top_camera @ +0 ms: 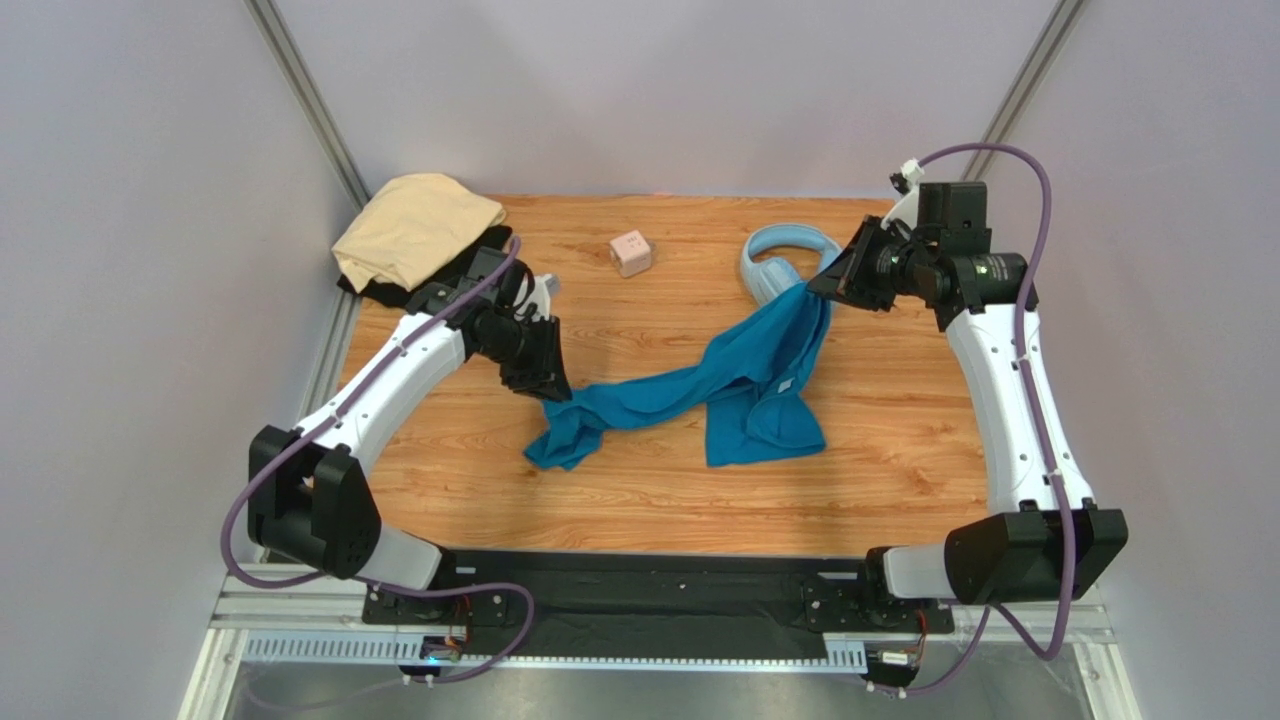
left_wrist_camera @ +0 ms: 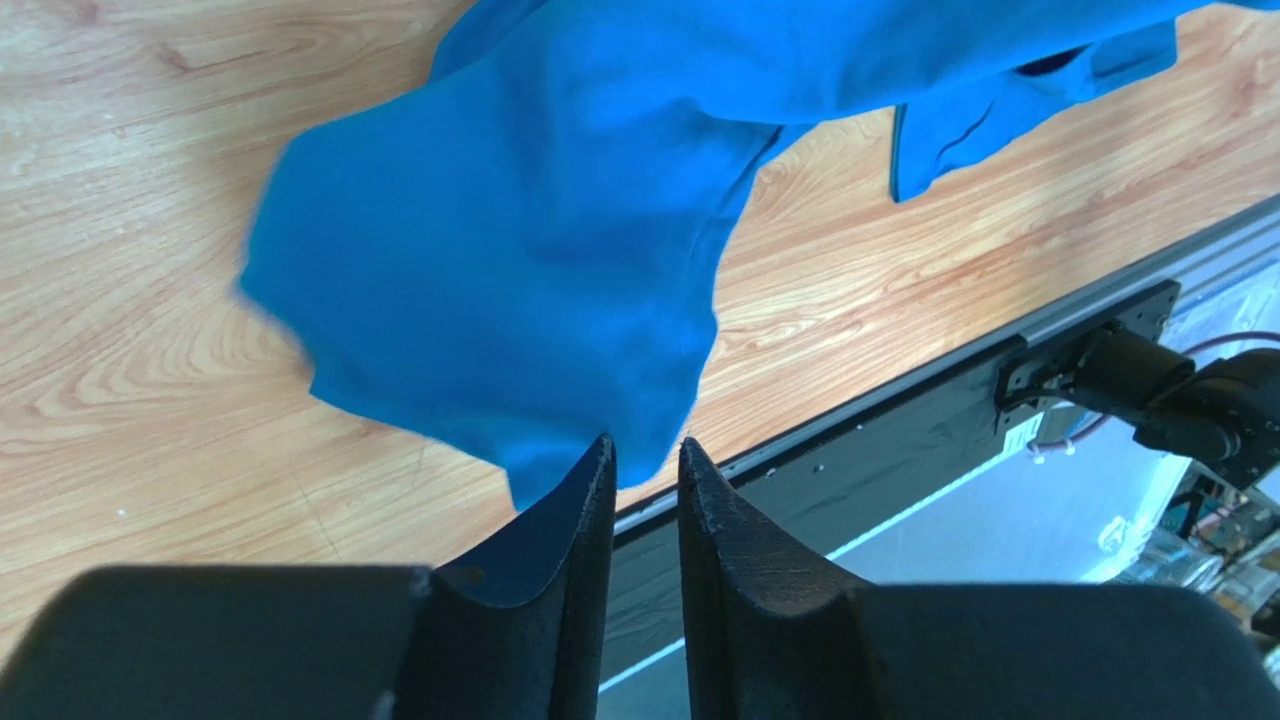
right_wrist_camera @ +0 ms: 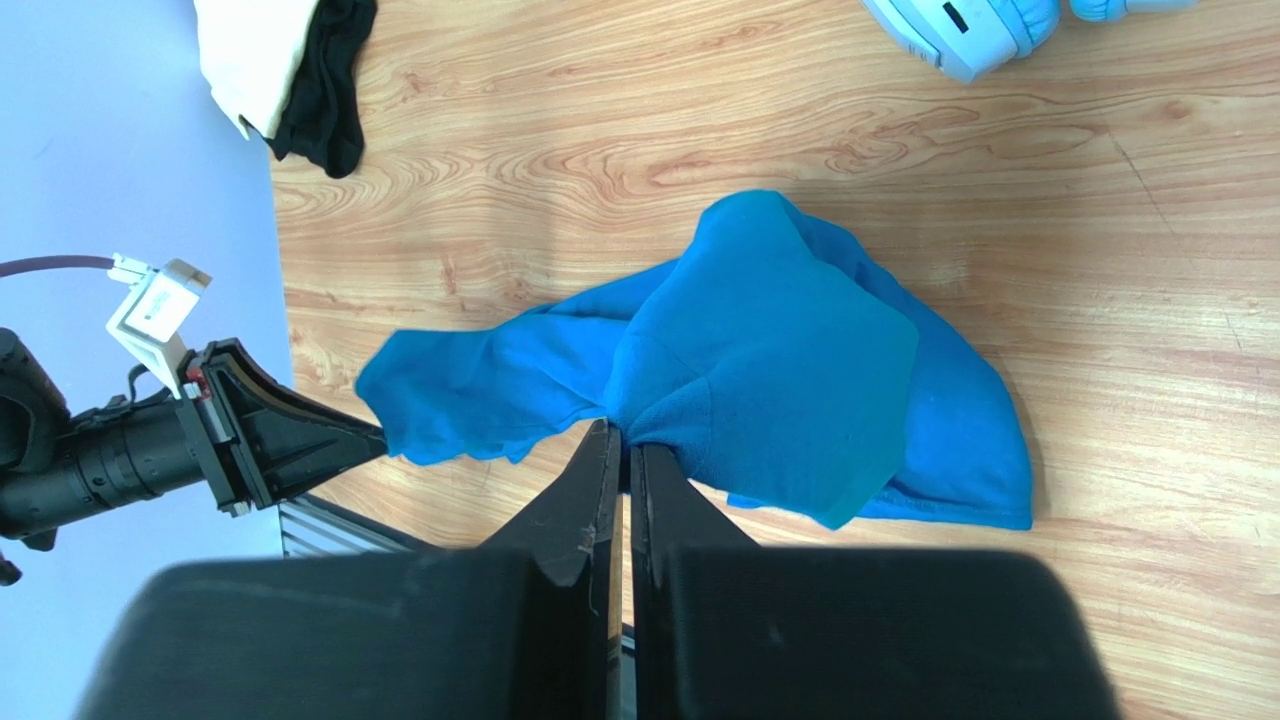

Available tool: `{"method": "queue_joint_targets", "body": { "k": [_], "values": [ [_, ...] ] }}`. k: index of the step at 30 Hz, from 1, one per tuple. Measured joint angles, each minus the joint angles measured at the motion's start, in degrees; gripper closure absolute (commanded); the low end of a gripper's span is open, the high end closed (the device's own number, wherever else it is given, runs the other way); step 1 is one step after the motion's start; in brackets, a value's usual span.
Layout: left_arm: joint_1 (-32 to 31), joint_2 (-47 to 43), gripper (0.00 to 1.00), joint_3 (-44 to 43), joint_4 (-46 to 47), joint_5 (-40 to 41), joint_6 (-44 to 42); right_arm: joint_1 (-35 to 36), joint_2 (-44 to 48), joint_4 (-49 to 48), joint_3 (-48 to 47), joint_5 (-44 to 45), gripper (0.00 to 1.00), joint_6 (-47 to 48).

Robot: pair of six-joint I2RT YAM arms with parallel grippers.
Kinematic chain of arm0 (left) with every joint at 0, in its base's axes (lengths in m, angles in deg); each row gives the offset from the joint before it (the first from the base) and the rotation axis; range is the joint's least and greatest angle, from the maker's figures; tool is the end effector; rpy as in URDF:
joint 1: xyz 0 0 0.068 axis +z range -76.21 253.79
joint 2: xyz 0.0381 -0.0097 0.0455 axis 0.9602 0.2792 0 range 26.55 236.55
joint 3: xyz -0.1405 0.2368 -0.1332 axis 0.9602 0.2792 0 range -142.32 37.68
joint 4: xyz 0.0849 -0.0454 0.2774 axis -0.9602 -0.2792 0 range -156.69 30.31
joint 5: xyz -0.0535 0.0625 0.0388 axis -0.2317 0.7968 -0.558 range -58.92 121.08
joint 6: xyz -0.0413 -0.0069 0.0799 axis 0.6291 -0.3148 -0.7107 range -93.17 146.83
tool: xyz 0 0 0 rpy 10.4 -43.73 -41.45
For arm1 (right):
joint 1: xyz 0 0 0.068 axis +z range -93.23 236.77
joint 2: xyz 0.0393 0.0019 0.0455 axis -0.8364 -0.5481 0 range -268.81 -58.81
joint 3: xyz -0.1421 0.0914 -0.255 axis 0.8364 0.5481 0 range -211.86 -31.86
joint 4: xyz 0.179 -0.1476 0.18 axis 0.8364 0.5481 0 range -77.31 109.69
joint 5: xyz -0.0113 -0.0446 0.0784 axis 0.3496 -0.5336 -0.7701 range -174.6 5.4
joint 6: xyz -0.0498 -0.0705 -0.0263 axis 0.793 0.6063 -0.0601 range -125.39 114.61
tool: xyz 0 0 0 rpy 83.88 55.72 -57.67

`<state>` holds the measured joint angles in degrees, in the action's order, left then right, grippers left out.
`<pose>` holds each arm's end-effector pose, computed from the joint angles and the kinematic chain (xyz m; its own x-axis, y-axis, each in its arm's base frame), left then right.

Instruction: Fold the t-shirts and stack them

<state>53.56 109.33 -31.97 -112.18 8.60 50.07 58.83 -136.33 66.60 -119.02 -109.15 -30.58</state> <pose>0.2983 -0.1427 0.2690 -0.9698 -0.0313 -0.2418 0.0923 0.8708 -0.4829 0.3247 0.0453 0.4076 -0.7718 0.3596 -0.5245 -0.0017 0.8236 0.5672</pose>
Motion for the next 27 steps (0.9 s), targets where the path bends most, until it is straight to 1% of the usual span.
{"method": "queue_joint_targets", "body": {
  "k": [5, 8, 11, 13, 14, 15, 16, 20, 27],
  "values": [
    [0.0, 1.49, 0.68, 4.2, 1.64, -0.2, -0.79, 0.0, -0.96, -0.33, 0.68, -0.17, 1.0, 0.26],
    [0.0, 3.23, 0.7, 7.32, 2.4, -0.13, -0.92, 0.0, -1.05, -0.31, 1.57, -0.26, 1.0, 0.46],
    [0.0, 4.72, 0.69, 9.57, 2.78, -0.11, -0.98, 0.0, -1.07, -0.2, 2.03, -0.26, 1.0, 0.63],
    [0.0, 5.03, 0.67, 9.97, 2.8, -0.2, -1.05, 0.0, -1.09, -0.28, 2.03, -0.26, 1.0, 0.68],
    [0.0, 5.03, 0.64, 9.97, 2.93, -0.22, -1.07, 0.0, -1.09, -0.28, 2.03, -0.26, 1.0, 0.72],
    [0.0, 4.98, 0.63, 9.94, 3.06, -0.24, -1.07, 0.0, -1.14, -0.28, 2.03, -0.28, 1.0, 0.83],
    [0.0, 4.96, 0.6, 9.94, 3.06, -0.15, -1.07, 0.0, -1.16, -0.28, 2.03, -0.28, 1.0, 0.85],
    [0.0, 3.85, 0.59, 10.4, 2.97, 1.07, -1.2, 0.0, -1.27, -0.28, 2.03, -0.28, 1.0, 1.01],
    [0.24, 2.29, 0.59, 10.99, 1.73, 6.29, -2.91, -0.02, -2.62, -0.31, 2.03, -0.66, 1.0, 1.03]
  ]
}}
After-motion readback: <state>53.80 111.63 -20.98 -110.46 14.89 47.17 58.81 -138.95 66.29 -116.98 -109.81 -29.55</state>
